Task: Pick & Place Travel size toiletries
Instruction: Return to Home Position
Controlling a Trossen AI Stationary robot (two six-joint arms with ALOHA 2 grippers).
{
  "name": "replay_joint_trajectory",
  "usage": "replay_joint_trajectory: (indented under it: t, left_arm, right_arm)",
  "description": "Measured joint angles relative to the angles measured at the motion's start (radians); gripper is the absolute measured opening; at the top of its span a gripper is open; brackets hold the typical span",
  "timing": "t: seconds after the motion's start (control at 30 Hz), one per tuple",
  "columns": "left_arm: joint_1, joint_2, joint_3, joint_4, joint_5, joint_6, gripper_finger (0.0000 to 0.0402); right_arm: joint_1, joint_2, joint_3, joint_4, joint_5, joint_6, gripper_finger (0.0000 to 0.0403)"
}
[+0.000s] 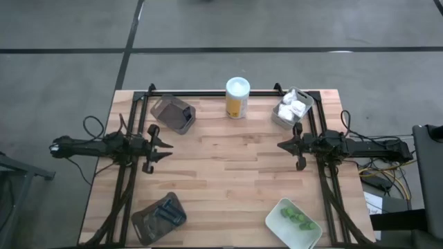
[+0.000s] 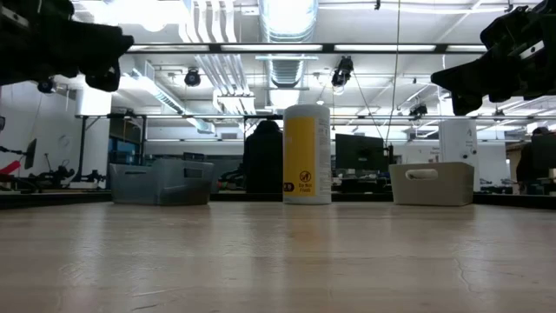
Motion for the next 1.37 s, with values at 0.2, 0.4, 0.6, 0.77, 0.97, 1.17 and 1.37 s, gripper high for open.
replay_joint_trajectory:
  t: [0.2,0.4,0.6,0.77,0.97,1.17,1.37]
  left_arm:
    - [0.002,-0.004,0.000,0.001,-0.160,0.056,0.0114]
    - [0.001,-0.005,-0.001,-0.062,-0.167,0.057,0.0114]
    - [0.001,-0.005,-0.002,-0.158,-0.167,0.049,0.0114]
    - [0.001,-0.005,-0.002,-0.191,-0.165,0.038,0.0114]
    - [0.001,-0.005,-0.003,-0.214,-0.156,0.030,0.0114]
    - [0.001,-0.005,-0.003,-0.224,-0.146,0.028,0.0115]
    - [0.001,-0.004,-0.003,-0.226,-0.147,0.028,0.0115]
  right_arm:
    - [0.000,0.000,0.000,0.000,0.000,0.001,0.0008]
    - [0.000,0.000,0.000,0.000,0.000,0.001,0.0008]
    - [0.000,0.000,0.000,0.000,0.000,0.001,0.0008]
    - [0.000,0.000,0.000,0.000,0.000,0.002,0.0008]
    - [0.000,0.000,0.000,0.000,0.000,0.000,0.0008]
    - [0.000,0.000,0.000,0.000,0.000,0.000,0.0008]
    - [0.000,0.000,0.000,0.000,0.000,0.002,0.0008]
